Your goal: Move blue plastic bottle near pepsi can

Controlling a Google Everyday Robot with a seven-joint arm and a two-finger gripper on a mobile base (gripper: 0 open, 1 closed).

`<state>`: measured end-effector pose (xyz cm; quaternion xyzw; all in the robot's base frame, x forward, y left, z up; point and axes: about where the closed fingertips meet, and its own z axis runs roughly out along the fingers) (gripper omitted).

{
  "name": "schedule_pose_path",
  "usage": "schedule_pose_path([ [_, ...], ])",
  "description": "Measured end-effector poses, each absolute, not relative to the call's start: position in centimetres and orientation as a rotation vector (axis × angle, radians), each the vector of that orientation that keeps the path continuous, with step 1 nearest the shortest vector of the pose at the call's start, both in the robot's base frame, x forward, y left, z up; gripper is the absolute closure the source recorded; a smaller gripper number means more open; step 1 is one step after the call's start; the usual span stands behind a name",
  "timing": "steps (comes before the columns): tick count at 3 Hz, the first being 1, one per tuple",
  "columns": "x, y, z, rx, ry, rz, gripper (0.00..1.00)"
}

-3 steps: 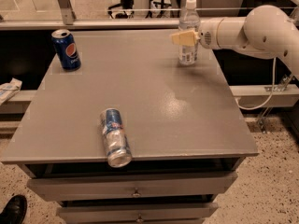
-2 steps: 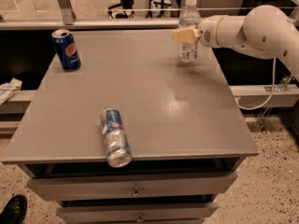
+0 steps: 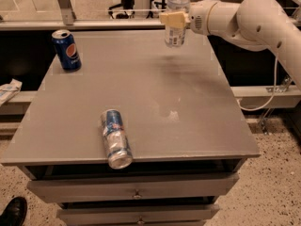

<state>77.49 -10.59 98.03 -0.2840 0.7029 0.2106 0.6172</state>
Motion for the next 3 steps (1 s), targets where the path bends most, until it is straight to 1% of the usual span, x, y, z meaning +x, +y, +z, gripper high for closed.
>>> schedule_pose_path([
  [1,77.5,-10.6,98.0,-0.654,1.618,0.485,1.0],
  [2,76.0,-7.7,98.3,-0.697,1.588,0.546,1.0],
  [3,72.8,0.0,99.6,-0.797,1.511,0.7,1.0],
])
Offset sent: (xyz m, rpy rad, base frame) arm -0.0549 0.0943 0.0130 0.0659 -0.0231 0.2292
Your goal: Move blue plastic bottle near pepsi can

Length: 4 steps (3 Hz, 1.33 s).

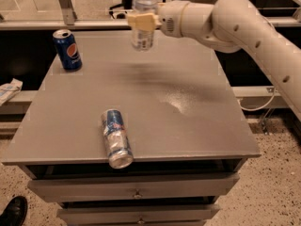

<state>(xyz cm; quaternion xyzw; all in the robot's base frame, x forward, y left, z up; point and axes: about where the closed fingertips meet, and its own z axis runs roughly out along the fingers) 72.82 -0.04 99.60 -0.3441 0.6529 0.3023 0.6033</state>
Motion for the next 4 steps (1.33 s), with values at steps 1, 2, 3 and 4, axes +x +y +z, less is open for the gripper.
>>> schedule_pose_path([
  [1,70.7,6.9,100.2,-0.898,1.451,0.807,1.0],
  [2,69.8,14.1,98.5,-1.011,1.432,0.89,1.0],
  [3,69.9,16.3,96.6,-1.057,1.45,0.904,1.0],
  [4,70.3,18.3,94.7,-1.077,1.471,0.92,1.0],
])
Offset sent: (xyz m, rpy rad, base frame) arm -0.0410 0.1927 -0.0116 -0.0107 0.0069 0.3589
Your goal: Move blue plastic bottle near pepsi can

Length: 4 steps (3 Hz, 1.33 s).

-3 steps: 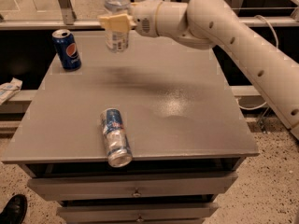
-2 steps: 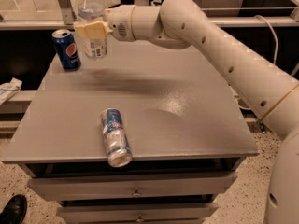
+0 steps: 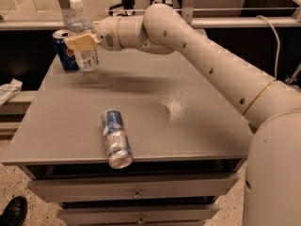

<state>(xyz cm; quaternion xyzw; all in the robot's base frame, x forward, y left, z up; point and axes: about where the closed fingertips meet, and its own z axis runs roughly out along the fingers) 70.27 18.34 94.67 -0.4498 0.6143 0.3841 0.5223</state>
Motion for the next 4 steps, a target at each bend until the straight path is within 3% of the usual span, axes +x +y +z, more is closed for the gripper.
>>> schedule_pose_path([
  [1,70.9,19.3,93.6,-1.078,1.486,0.918,1.0],
  [2,71.5,19.5,92.7,-1.078,1.502,0.904,0.91],
  [4,72.4,19.2,91.2,-1.056,1.524,0.875,0.45],
])
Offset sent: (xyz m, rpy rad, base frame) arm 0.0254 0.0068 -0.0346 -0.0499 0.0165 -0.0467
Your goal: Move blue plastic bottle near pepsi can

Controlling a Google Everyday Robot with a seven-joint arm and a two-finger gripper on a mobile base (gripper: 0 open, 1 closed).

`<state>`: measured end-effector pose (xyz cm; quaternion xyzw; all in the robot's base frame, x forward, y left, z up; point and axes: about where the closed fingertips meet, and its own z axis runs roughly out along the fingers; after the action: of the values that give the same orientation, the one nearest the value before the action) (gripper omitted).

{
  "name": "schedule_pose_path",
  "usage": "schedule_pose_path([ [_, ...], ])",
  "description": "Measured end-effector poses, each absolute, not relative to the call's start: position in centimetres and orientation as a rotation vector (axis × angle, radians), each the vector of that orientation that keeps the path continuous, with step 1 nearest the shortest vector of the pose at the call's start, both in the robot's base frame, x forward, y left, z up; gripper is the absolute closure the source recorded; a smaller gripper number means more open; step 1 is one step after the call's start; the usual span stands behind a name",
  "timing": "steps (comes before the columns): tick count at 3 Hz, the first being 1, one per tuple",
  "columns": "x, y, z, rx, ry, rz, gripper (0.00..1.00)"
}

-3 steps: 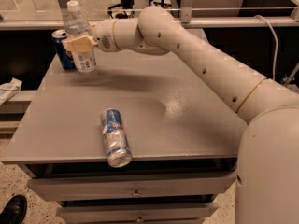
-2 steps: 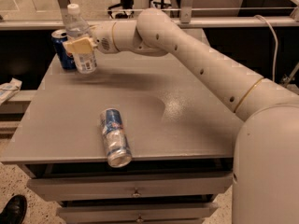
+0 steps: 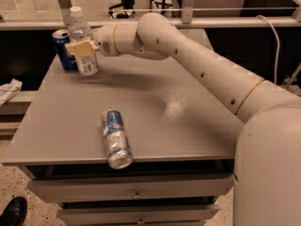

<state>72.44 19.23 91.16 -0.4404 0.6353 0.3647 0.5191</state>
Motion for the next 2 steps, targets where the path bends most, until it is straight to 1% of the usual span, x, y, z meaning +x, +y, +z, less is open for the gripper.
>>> schedule_pose_path([
  [2,72.57,19.07,91.06,-1.049,1.526,0.871,0.01],
])
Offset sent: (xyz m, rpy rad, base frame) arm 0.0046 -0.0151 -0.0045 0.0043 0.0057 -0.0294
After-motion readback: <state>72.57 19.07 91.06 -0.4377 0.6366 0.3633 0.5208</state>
